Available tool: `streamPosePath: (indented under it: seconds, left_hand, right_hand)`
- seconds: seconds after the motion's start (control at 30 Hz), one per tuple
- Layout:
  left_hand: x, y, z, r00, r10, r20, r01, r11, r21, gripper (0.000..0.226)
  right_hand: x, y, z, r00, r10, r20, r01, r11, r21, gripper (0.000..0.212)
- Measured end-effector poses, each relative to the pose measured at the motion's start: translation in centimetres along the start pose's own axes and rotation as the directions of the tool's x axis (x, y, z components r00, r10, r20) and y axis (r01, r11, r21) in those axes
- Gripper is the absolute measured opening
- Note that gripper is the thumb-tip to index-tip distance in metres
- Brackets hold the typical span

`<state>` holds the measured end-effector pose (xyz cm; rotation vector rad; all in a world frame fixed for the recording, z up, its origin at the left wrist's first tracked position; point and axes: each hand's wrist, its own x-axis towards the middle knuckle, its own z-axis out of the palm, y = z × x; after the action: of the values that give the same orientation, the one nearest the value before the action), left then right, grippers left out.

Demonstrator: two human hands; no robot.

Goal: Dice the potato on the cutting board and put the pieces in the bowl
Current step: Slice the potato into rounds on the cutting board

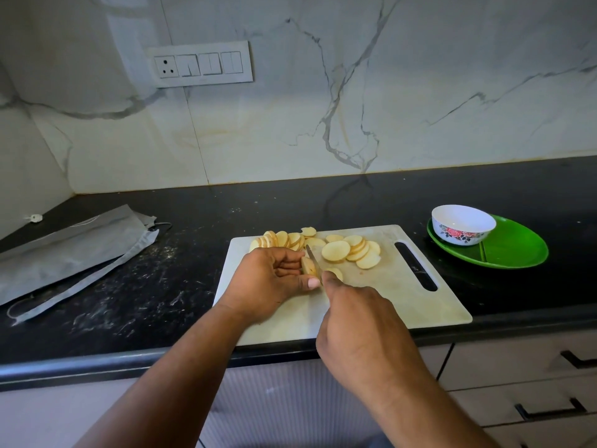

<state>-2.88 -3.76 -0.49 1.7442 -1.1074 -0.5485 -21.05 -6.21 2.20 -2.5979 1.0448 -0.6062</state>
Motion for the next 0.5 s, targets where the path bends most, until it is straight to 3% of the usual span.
streamPosePath:
  seconds: [0.1, 0.5]
  left_hand:
    - [0.0, 0.0, 0.0, 1.000, -0.003, 0.004, 0.003, 1.000, -0.007, 0.034]
    - [0.3, -0.2, -0.1, 0.999, -0.030, 0.016, 0.031, 0.999, -0.019, 0.043]
  right_hand:
    - [0.7, -0.3, 0.7, 1.000, 0.011, 0.005, -0.011, 1.000, -0.012, 0.063]
    - [-3.4, 1.4, 0.7, 0.985, 0.044, 0.165, -0.034, 0.998, -0.061, 0.070]
